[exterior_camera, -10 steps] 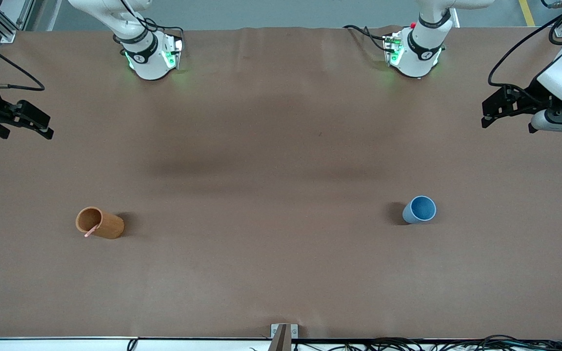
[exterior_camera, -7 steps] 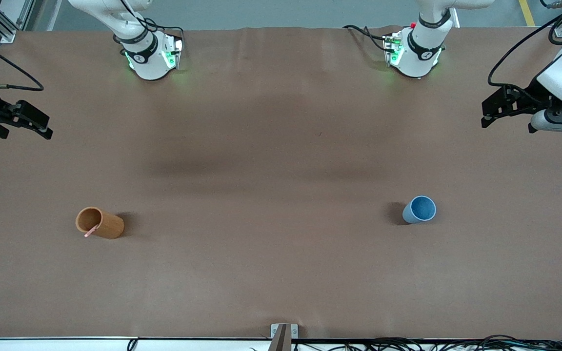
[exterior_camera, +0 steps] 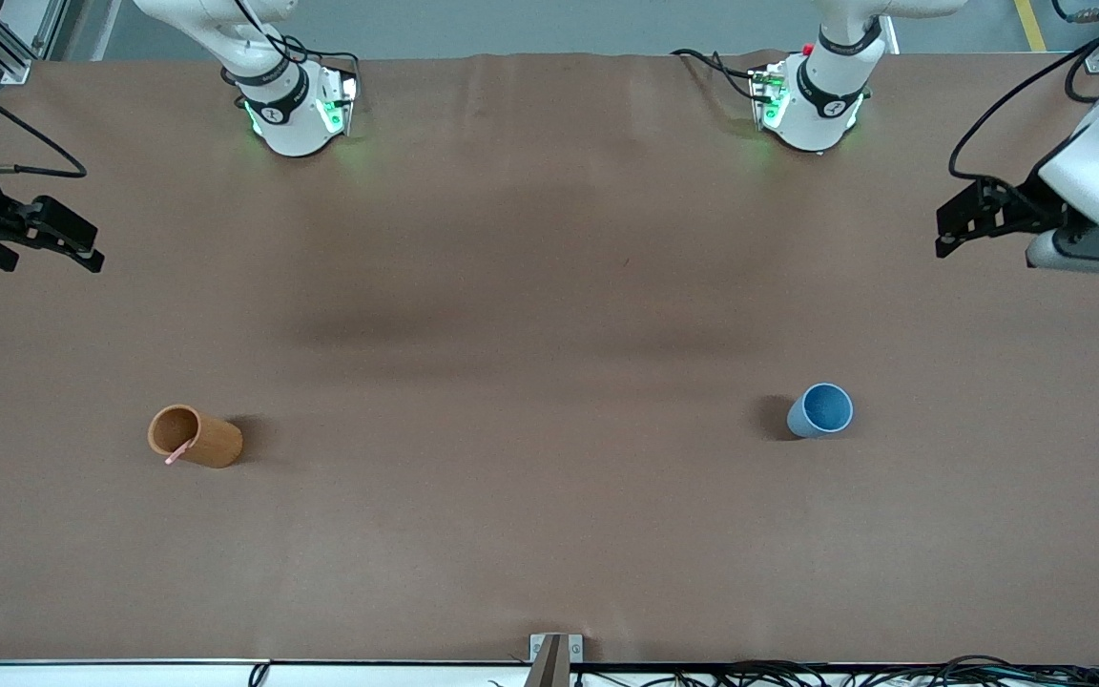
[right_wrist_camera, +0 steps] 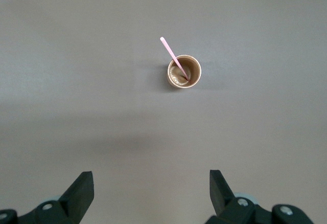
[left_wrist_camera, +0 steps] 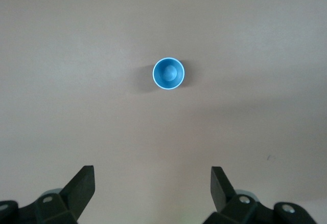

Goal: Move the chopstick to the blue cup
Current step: 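Reach the left gripper toward the blue cup while the right gripper starts moving, then grasp the blue cup with the left gripper while the right gripper reaches the stick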

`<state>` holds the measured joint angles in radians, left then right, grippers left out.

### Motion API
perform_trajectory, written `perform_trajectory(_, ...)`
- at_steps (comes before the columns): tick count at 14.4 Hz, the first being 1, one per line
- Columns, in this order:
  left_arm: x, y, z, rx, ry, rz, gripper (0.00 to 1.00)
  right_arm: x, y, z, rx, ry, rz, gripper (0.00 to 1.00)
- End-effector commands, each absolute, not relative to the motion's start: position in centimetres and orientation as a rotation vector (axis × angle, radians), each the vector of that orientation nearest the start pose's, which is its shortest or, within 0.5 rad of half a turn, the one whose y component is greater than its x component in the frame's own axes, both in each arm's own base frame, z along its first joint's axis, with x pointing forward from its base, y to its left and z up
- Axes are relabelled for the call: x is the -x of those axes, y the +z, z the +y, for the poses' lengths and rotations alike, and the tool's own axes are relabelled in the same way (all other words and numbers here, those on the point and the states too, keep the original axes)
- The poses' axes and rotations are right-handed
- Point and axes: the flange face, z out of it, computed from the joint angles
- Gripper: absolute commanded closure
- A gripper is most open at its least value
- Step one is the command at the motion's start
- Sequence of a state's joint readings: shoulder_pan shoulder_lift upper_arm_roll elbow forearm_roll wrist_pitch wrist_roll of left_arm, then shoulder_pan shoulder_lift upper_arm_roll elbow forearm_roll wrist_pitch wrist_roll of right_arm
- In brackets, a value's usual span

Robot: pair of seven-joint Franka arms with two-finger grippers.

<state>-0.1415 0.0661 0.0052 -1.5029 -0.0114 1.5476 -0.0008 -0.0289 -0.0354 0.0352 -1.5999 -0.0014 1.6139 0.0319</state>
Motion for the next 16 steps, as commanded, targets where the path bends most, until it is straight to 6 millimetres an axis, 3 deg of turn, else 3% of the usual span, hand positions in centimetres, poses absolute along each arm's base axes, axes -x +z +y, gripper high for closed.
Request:
perform_trajectory(1, -60.1, 56.3, -7.8, 3.142, 0.088, 0.194, 0.00, -54.8, 63.5, 0.5, 3.123, -0.069, 0.041, 0.00)
perform_trajectory(3, -62.3, 50.5, -7.0, 3.143, 0.109, 0.161, 0.00, -54.9, 63.7, 1.0, 3.125, -0.086, 0.024, 0.00)
perform_trajectory(5, -63.6, 44.4, -6.2, 3.145, 0.085, 0.137, 0.00, -56.0, 62.2, 1.9, 3.140, -0.058, 0.000, 0.00)
perform_trajectory(7, -64.5, 38.6, -6.6, 3.147, 0.052, 0.119, 0.00, -58.2, 59.2, 1.9, 3.138, -0.031, 0.046, 0.00)
perform_trajectory(9, -65.3, 33.6, -7.0, 3.160, 0.070, 0.106, 0.00, -61.1, 54.8, 1.9, 3.146, -0.009, 0.129, 0.00)
perform_trajectory(11, -65.3, 30.5, -7.0, 3.165, 0.080, 0.095, 0.00, -63.9, 50.2, 2.5, 3.190, 0.015, 0.138, 0.03)
perform_trajectory(14, -64.3, 26.9, -7.1, 3.183, 0.051, 0.066, 0.03, -67.8, 45.9, 2.8, 3.222, 0.037, 0.130, 0.12)
perform_trajectory(15, -63.9, 26.3, -7.2, 3.184, 0.063, 0.063, 0.20, -68.8, 44.6, 2.6, 3.233, 0.045, 0.123, 0.15)
perform_trajectory(16, -63.7, 25.8, -7.4, 3.183, 0.064, 0.038, 0.53, -69.5, 43.6, 2.2, 3.253, 0.054, 0.115, 0.21)
